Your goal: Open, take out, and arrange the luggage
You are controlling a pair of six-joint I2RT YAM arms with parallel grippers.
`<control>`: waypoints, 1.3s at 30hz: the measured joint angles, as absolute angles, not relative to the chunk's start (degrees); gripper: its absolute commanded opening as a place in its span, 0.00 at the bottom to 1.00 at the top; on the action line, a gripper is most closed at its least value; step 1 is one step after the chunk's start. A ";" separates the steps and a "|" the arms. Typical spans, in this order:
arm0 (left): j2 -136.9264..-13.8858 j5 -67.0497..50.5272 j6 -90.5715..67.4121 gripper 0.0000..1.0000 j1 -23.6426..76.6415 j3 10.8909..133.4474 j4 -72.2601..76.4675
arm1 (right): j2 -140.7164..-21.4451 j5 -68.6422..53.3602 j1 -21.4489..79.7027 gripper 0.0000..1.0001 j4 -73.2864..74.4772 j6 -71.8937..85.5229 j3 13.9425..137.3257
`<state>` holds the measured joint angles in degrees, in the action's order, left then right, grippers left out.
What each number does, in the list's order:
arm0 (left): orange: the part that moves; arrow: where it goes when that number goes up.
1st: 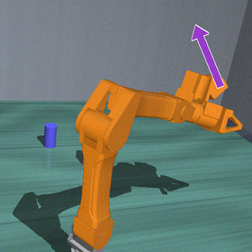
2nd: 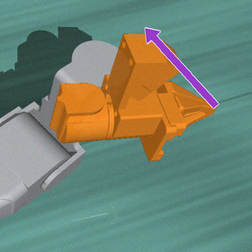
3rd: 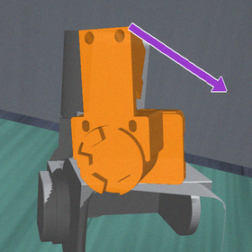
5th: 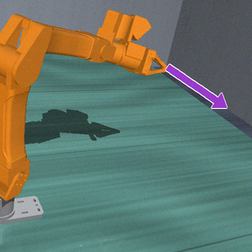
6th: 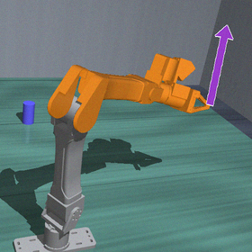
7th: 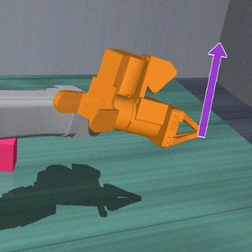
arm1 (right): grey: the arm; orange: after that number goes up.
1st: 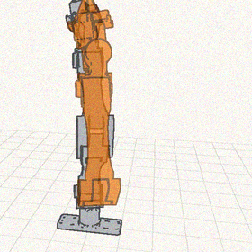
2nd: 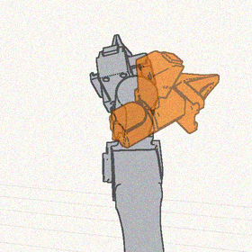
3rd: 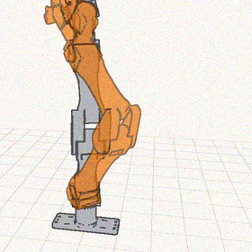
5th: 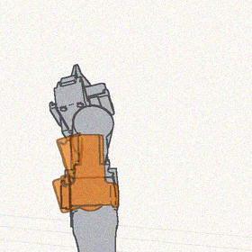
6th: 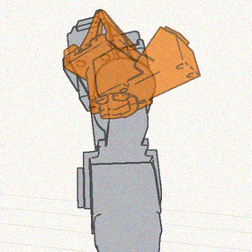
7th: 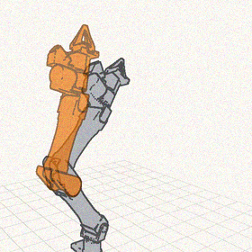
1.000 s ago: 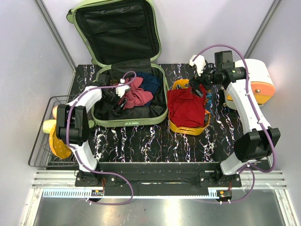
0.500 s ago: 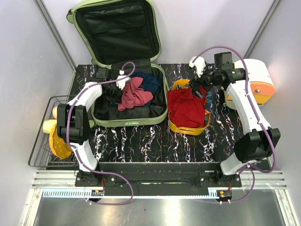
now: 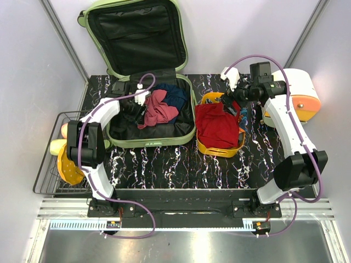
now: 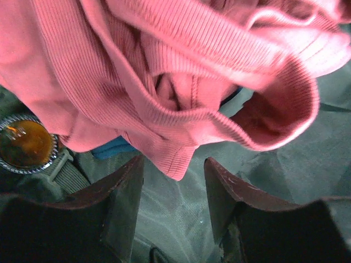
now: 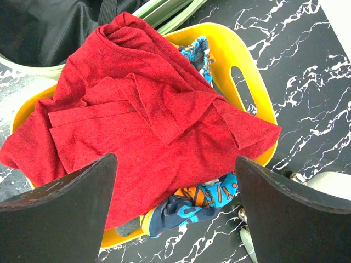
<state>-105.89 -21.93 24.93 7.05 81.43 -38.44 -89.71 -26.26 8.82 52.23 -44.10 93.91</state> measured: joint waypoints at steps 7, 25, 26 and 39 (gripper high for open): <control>-107.81 -18.94 22.39 0.29 6.70 79.13 -37.26 | -89.19 -26.24 8.82 0.97 52.18 -44.34 93.51; -109.36 -32.16 13.67 0.00 7.46 99.53 -39.07 | -89.08 -26.26 8.82 0.97 52.12 -44.60 92.92; -110.76 -32.93 12.95 0.00 7.73 103.42 -38.70 | -89.08 -26.28 8.82 0.97 52.10 -44.60 92.86; -130.80 -33.65 8.93 0.37 13.02 120.29 -36.56 | -89.08 -26.41 8.82 0.97 52.07 -44.47 91.24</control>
